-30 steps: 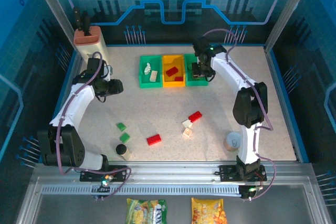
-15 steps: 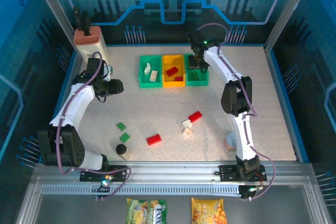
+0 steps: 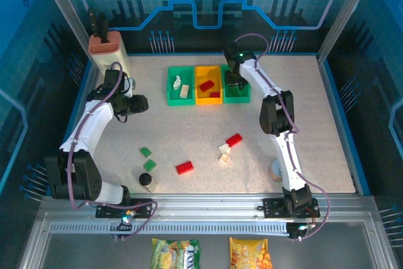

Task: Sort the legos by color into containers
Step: Place the lego in the container, then pick up the lego from the bottom-left of the table.

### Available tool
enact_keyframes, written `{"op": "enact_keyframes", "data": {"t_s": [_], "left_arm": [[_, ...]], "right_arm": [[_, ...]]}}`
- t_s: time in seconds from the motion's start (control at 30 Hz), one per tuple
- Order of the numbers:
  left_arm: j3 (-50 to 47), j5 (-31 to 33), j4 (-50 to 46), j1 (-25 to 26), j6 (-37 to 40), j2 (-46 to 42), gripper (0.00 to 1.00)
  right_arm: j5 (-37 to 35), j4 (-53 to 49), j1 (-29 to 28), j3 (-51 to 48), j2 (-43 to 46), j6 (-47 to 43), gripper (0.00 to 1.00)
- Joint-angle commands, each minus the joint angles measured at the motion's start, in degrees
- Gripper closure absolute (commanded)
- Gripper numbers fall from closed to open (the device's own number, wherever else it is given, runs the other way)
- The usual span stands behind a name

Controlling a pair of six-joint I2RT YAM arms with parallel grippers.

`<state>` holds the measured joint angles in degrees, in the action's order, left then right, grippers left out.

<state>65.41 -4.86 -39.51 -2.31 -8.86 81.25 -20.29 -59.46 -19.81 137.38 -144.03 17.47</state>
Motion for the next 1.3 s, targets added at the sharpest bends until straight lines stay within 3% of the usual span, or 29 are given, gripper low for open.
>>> {"op": "enact_keyframes", "data": {"t_s": [0.0,0.23,0.7,0.87,1.27], "left_arm": [[-0.81,-1.4,0.58,-0.59,0.68,-1.02,0.46],[-0.72,-1.62,0.58,-0.68,0.68,-0.94,0.46],[-0.72,-2.93,0.16,-0.68,0.43,-0.41,0.46],[-0.59,-3.25,-1.74,-0.28,-0.47,0.53,0.46],[-0.79,2.67,-10.16,3.53,-6.57,-1.51,0.46]], "right_arm": [[-2.17,0.52,0.57,2.26,-1.32,-0.69,0.6],[-4.02,0.62,0.02,3.04,0.3,-1.47,0.49],[-3.1,-1.71,-1.43,1.01,7.24,-1.33,0.48],[-0.21,-0.8,-1.95,-4.4,12.51,0.37,0.48],[4.46,5.32,-2.73,-22.86,25.73,2.98,0.48]]}}
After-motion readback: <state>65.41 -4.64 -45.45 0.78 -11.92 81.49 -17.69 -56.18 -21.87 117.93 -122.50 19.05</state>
